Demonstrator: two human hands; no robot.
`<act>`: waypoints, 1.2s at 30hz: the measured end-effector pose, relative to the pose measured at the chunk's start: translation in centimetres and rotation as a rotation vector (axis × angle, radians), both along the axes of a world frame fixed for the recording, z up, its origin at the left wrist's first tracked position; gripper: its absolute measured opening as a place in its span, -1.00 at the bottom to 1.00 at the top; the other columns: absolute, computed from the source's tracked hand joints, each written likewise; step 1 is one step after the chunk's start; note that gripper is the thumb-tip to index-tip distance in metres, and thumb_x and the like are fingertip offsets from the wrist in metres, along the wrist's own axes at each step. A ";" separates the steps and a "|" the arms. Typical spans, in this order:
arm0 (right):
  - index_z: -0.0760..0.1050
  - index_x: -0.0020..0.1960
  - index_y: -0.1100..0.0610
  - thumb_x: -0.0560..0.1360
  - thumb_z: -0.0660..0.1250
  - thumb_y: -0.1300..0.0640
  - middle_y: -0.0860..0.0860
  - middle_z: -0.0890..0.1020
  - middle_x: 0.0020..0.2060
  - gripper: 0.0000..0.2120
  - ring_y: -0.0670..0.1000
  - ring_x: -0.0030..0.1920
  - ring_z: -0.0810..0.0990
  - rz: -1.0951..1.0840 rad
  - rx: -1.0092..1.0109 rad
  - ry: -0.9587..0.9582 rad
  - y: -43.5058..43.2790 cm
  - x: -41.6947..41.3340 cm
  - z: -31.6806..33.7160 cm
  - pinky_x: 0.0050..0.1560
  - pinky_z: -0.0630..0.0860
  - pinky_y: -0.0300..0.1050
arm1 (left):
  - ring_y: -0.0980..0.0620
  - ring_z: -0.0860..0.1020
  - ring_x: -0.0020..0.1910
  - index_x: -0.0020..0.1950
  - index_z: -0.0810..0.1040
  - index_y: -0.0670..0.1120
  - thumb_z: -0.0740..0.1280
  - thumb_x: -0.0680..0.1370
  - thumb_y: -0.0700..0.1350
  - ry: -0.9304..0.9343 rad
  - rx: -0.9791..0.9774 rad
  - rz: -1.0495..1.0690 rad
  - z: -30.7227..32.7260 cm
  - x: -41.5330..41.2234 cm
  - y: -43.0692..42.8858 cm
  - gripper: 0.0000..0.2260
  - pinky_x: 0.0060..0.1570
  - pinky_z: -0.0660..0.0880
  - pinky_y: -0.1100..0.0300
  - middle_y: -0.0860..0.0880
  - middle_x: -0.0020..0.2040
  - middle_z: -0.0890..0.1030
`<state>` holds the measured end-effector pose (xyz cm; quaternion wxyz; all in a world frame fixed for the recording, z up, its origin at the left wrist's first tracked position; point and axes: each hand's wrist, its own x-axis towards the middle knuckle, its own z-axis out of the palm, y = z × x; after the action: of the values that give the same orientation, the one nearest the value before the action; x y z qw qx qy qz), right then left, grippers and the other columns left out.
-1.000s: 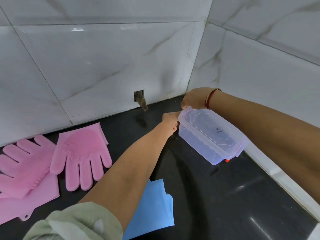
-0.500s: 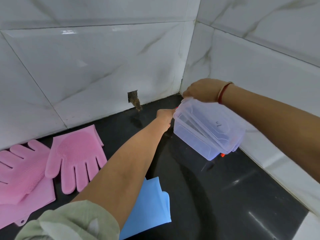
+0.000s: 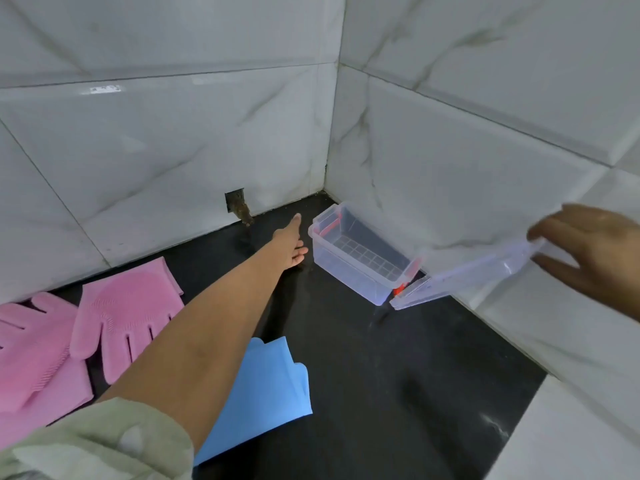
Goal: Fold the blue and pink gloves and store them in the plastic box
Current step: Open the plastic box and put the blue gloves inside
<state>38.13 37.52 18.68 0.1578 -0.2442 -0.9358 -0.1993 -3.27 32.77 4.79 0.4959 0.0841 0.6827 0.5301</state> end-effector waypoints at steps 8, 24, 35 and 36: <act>0.56 -0.16 0.22 0.48 0.27 0.17 0.15 0.62 -0.23 -0.86 0.24 -0.23 0.60 -0.149 0.101 0.148 -9.0 5.8 -8.1 0.16 0.46 0.11 | -0.08 0.50 0.21 0.34 0.43 -0.17 0.18 0.60 0.11 0.120 -0.009 -0.083 1.1 1.3 -5.3 -0.55 0.24 0.41 0.06 -0.14 0.29 0.49; 0.60 -0.19 0.28 0.40 0.10 0.28 0.17 0.60 -0.35 -0.72 0.24 -0.37 0.56 -0.254 -0.100 0.071 -12.8 8.3 -16.9 -0.33 0.51 0.01 | 0.07 0.50 0.02 0.05 0.50 0.04 0.26 0.54 0.14 1.118 -0.022 -0.672 -1.5 0.8 -19.6 -0.78 0.02 0.45 0.18 0.02 0.04 0.51; 0.58 0.04 0.21 0.48 0.19 0.27 0.13 0.63 -0.06 -0.77 0.16 -0.10 0.59 -0.229 -0.434 0.367 -15.8 -0.2 -12.8 0.00 0.47 -0.08 | 0.05 0.55 0.07 0.32 0.37 0.01 0.25 0.21 0.52 0.935 -0.258 -0.886 -0.4 -0.6 -23.6 -0.15 0.05 0.53 0.12 -0.02 0.23 0.51; 0.56 0.06 0.17 0.49 0.28 0.28 0.09 0.62 -0.07 -0.83 0.10 -0.13 0.59 -0.237 -0.601 0.467 -16.9 -2.4 -12.8 -0.05 0.48 -0.17 | 0.00 0.52 0.16 0.40 0.30 -0.03 0.29 0.27 0.46 0.944 -0.259 -0.824 -0.5 -0.4 -23.9 -0.15 0.11 0.50 0.09 -0.06 0.32 0.45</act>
<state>35.68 20.63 5.90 0.2637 -0.4247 -0.8567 0.1271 -3.68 8.85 4.26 0.3110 0.5035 0.7978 0.1153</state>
